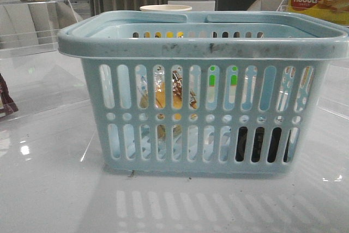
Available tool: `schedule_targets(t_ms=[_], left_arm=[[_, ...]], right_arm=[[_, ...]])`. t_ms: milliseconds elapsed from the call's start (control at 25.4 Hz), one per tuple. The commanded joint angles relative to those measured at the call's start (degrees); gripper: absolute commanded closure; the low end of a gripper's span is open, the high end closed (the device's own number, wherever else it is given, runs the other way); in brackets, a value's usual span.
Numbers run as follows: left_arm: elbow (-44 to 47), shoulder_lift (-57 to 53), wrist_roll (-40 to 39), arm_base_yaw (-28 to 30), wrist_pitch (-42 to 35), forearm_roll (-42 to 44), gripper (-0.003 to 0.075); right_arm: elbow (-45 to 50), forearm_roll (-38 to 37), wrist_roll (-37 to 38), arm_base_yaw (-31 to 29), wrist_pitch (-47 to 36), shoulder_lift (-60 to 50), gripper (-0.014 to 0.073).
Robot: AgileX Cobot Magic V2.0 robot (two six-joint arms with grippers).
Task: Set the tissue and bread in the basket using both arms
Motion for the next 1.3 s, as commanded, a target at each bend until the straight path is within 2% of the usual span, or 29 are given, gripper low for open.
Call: schedule_targets(t_ms=[0,1063,1260], left_arm=[[0.1,-1.1,-0.4,0.1,-5.6,-0.6,0.0629],[0.1,-0.9,-0.4,0.1,-5.6,-0.6,0.0629],[0.1,-0.9,-0.4,0.1,-5.6,-0.6,0.0629]], right_arm=[[-1.5,-0.9,-0.4,0.1,-4.0,0.0,0.0534],[-1.3,-0.9,-0.4,0.1,-4.1,-0.9,0.0534],[2.4,-0.8,-0.4,-5.4,-5.2,-6.6,0.0534]])
